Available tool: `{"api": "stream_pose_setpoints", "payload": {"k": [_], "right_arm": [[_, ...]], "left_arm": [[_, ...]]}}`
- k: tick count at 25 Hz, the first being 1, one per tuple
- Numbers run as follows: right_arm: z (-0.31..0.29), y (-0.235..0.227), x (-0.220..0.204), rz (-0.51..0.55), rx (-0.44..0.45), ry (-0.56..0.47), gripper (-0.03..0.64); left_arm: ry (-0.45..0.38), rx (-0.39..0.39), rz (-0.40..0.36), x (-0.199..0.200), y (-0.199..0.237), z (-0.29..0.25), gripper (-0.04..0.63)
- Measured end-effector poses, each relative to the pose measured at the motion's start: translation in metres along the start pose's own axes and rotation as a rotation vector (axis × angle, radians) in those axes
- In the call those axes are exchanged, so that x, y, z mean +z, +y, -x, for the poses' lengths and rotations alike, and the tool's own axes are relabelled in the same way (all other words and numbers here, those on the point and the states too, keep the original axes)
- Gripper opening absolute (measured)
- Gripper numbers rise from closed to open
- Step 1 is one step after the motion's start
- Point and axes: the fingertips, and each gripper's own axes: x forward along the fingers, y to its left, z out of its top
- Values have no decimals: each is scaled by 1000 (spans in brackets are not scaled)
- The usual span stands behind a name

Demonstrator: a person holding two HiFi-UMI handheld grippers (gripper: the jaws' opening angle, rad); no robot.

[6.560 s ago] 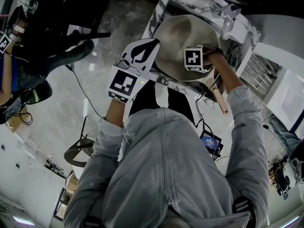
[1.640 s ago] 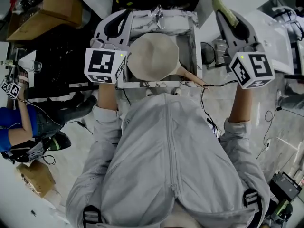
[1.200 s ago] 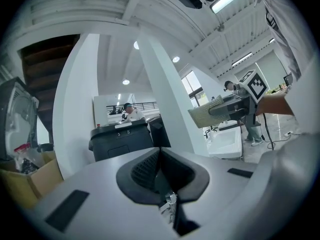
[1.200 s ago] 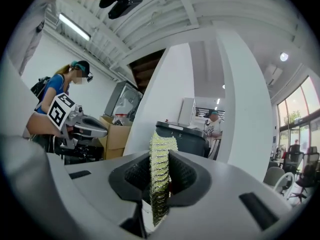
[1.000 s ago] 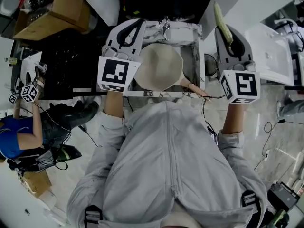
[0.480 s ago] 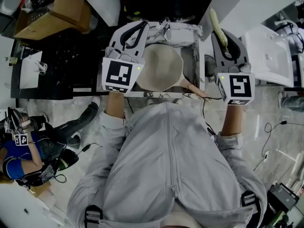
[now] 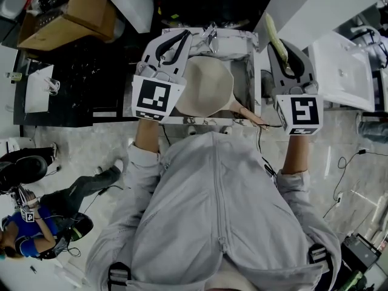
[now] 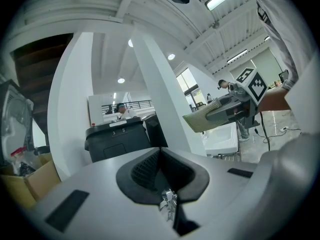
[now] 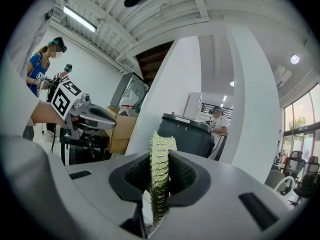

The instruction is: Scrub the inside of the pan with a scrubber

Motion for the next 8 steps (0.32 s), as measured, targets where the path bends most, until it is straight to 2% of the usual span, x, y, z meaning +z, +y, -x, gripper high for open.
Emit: {"api": "stream_pose_setpoints", "payload": {"k": [8], "right_arm": [[-4, 7, 4, 3, 31, -8, 94]], "left_arm": [[5, -7, 0, -1, 2, 1, 23]]}}
